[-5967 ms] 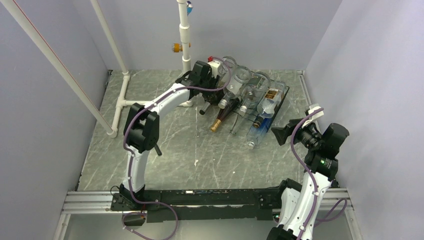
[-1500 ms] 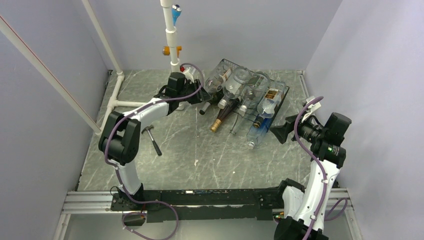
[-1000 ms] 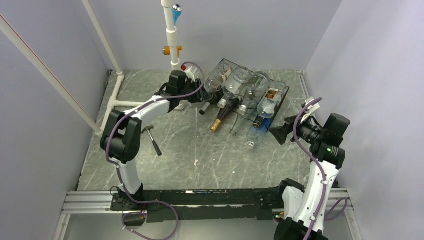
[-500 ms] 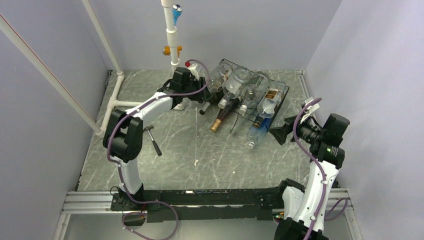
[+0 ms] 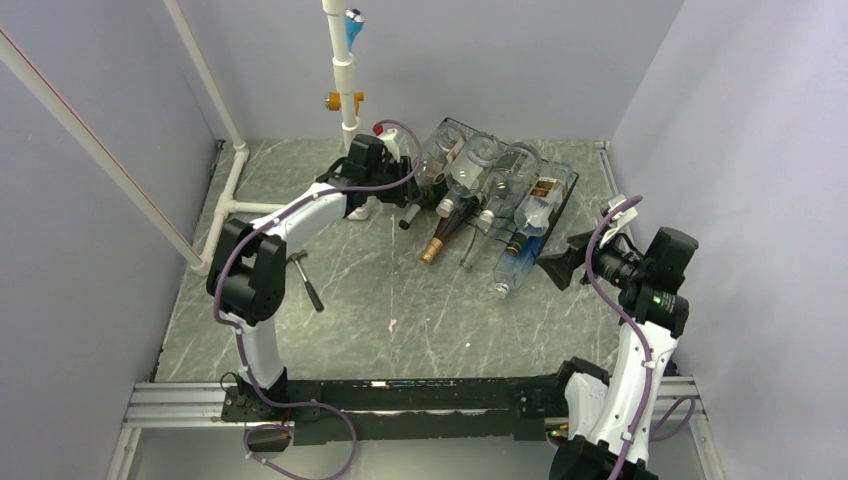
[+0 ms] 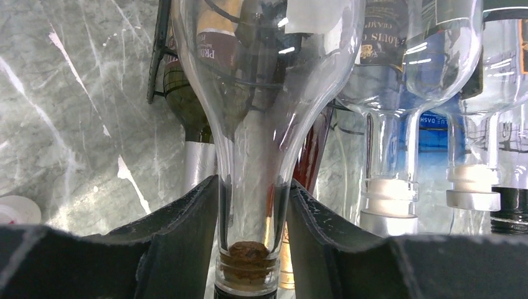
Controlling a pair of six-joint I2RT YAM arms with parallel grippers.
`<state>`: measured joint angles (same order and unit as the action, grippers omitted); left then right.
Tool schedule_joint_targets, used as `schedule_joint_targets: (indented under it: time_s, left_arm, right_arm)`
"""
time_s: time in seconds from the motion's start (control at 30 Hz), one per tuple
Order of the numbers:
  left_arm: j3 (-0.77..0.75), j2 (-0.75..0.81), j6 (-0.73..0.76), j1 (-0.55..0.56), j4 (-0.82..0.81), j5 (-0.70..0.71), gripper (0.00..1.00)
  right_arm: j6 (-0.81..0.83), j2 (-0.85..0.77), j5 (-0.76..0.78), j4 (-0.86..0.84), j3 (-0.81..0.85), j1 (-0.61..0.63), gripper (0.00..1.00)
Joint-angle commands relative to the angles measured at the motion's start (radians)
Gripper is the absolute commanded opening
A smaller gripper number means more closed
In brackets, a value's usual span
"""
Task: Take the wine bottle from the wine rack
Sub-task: Pick up the wine bottle from the wine rack.
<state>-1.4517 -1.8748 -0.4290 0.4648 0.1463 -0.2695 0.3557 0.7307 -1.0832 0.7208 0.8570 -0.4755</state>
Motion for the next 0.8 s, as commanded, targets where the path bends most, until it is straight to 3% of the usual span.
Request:
schedule_joint_targets:
  time_s: [0.0, 0.43, 0.53, 0.6, 0.77]
  left_arm:
    - [-0.064, 0.047, 0.047, 0.007, 0.077, 0.049, 0.47]
    - [-0.101, 0.024, 0.057, 0.014, 0.135, 0.037, 0.39]
    - [-0.101, 0.023, 0.059, 0.014, 0.135, 0.030, 0.25]
    - [-0.100, 0.027, 0.059, 0.013, 0.134, 0.022, 0.04]
    - [-0.064, 0.067, 0.057, 0.014, 0.109, 0.012, 0.00]
  right_arm:
    - [0.005, -0.013, -0.020, -0.050, -0.003, 0.006, 1.00]
    - [0.011, -0.014, -0.023, -0.036, 0.008, 0.013, 1.00]
    - [0.014, -0.014, -0.023, -0.034, 0.008, 0.013, 1.00]
    - [0.013, -0.014, -0.024, -0.034, 0.008, 0.014, 1.00]
    - [0.012, -0.013, -0.025, -0.034, 0.010, 0.016, 1.00]
